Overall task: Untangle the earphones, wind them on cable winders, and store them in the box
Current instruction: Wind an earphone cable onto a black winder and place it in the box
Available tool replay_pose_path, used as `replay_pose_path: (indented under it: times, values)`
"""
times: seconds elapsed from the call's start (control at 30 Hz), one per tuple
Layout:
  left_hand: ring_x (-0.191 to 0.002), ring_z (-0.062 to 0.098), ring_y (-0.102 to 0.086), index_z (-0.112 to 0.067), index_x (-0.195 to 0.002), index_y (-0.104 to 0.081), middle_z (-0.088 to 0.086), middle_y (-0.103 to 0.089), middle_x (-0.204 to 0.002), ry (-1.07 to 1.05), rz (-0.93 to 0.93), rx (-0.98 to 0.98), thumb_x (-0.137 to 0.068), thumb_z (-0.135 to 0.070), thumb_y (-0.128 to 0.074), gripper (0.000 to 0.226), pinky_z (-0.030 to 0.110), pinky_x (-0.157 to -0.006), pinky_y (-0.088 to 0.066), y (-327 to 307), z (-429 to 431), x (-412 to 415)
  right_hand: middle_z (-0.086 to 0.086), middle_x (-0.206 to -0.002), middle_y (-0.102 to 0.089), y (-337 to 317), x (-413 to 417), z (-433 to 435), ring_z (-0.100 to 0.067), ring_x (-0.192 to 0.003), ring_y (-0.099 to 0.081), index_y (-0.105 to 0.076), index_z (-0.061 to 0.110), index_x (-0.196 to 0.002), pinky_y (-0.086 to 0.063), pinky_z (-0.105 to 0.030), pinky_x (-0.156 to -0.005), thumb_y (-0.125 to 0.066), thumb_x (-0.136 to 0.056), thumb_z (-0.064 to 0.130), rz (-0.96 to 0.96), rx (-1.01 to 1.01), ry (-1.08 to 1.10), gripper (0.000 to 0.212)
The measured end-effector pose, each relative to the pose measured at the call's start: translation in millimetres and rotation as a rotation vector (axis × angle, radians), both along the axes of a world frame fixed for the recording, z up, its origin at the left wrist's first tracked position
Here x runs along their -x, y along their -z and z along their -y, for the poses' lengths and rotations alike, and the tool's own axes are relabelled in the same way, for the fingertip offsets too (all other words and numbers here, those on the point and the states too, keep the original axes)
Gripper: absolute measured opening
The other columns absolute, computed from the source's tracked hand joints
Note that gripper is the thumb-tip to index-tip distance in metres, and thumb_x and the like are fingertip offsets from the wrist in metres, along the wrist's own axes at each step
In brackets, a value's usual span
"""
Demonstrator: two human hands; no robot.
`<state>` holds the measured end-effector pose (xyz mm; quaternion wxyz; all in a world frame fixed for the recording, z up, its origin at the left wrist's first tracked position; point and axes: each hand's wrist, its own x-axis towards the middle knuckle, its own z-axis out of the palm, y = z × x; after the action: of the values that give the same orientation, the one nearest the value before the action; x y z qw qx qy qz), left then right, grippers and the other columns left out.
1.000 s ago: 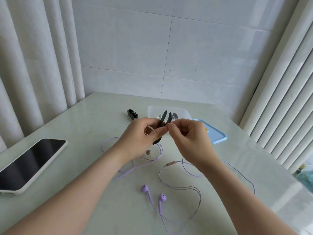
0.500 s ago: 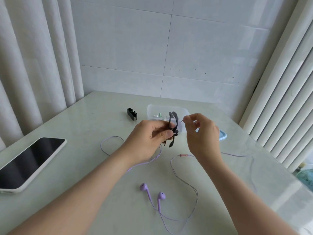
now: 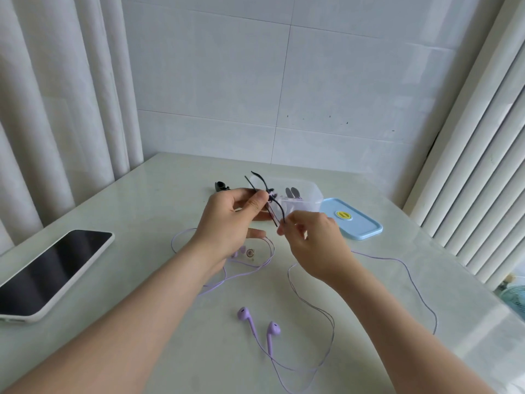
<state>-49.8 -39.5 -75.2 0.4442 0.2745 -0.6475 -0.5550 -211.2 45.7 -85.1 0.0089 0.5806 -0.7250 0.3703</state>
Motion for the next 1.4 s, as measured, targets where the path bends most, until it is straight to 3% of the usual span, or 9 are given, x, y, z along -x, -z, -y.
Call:
replay_pose_path:
  times: [0.1,0.23,0.3,0.43,0.7,0.8,0.93,1.1,1.4]
  values:
    - [-0.091,0.021,-0.079,-0.012,-0.109,-0.077,0.004,-0.081,-0.099,-0.084,-0.035,-0.033,-0.105,-0.03,-0.063,0.023,0.047,-0.075,-0.066,-1,3,-2,0.009,-0.077,-0.072,2,-8,-4,-0.022,-0.085,-0.058,-0.078,0.031,-0.094,-0.05,-0.04,-0.087,-0.057,-0.101,0.022,-0.116,0.001,-0.128,0.024]
    - [-0.084,0.019,-0.079,-0.02,-0.102,-0.079,-0.005,-0.079,-0.092,-0.264,-0.012,0.015,-0.104,-0.032,-0.065,0.019,0.035,-0.065,-0.062,4,10,-3,0.007,-0.07,-0.061,-5,-15,-4,-0.019,-0.076,-0.049,-0.077,0.025,-0.088,-0.047,-0.039,-0.078,-0.061,-0.098,0.019,-0.226,0.117,-0.204,0.02]
    - [-0.088,0.018,-0.077,-0.026,-0.097,-0.08,-0.01,-0.079,-0.089,-0.308,0.062,0.116,-0.102,-0.036,-0.066,0.018,0.034,-0.075,-0.059,8,14,-4,0.009,-0.072,-0.056,-8,-21,-7,-0.016,-0.07,-0.05,-0.075,0.021,-0.09,-0.049,-0.041,-0.067,-0.059,-0.097,0.02,-0.251,0.227,-0.2,0.017]
    - [-0.097,0.013,-0.073,-0.035,-0.1,-0.08,-0.013,-0.08,-0.095,-0.105,0.136,0.189,-0.1,-0.03,-0.07,0.01,0.031,-0.091,-0.056,7,10,-7,0.005,-0.085,-0.057,-13,-19,-12,-0.027,-0.061,-0.055,-0.072,0.022,-0.099,-0.047,-0.039,-0.046,-0.054,-0.103,0.031,-0.372,0.414,0.021,0.021]
    - [-0.079,-0.002,-0.067,-0.024,-0.11,-0.081,-0.014,-0.08,-0.097,0.091,0.3,0.37,-0.096,-0.029,-0.076,0.016,0.009,-0.061,-0.047,3,-5,4,0.011,-0.079,-0.054,-21,-3,-15,-0.016,-0.065,-0.055,-0.077,0.026,-0.093,-0.049,-0.037,-0.054,-0.072,-0.097,0.034,-0.128,0.515,0.183,0.01]
    - [-0.081,0.001,-0.071,-0.021,-0.11,-0.081,-0.013,-0.081,-0.095,0.112,0.293,0.358,-0.095,-0.02,-0.077,0.016,0.007,-0.06,-0.046,5,-5,4,0.007,-0.092,-0.059,-19,0,-11,-0.019,-0.076,-0.06,-0.076,0.027,-0.1,-0.05,-0.039,-0.059,-0.063,-0.103,0.031,-0.078,0.418,0.207,0.014]
    - [-0.096,0.003,-0.076,-0.018,-0.111,-0.08,-0.01,-0.082,-0.1,0.195,0.198,0.251,-0.094,-0.012,-0.077,0.019,0.011,-0.078,-0.053,4,-7,2,0.002,-0.099,-0.06,-14,5,-8,-0.025,-0.084,-0.059,-0.073,0.026,-0.107,-0.048,-0.038,-0.062,-0.052,-0.107,0.03,-0.053,0.22,0.249,0.021]
    - [-0.095,0.016,-0.077,-0.015,-0.113,-0.079,0.001,-0.082,-0.1,0.125,0.054,0.149,-0.096,-0.016,-0.075,0.018,0.035,-0.086,-0.063,2,-3,1,0.008,-0.061,-0.055,-10,5,-8,-0.021,-0.069,-0.047,-0.062,0.036,-0.084,-0.04,-0.034,-0.058,-0.049,-0.104,0.028,-0.031,-0.059,0.119,0.026]
    - [-0.095,0.026,-0.078,-0.01,-0.103,-0.081,0.01,-0.081,-0.093,-0.08,-0.119,-0.038,-0.096,-0.02,-0.076,0.013,0.035,-0.087,-0.063,4,2,0,0.006,-0.049,-0.049,-17,-7,-17,-0.015,-0.051,-0.039,-0.08,0.022,-0.088,-0.036,-0.022,-0.053,-0.059,-0.098,0.017,-0.052,-0.07,-0.285,0.024]
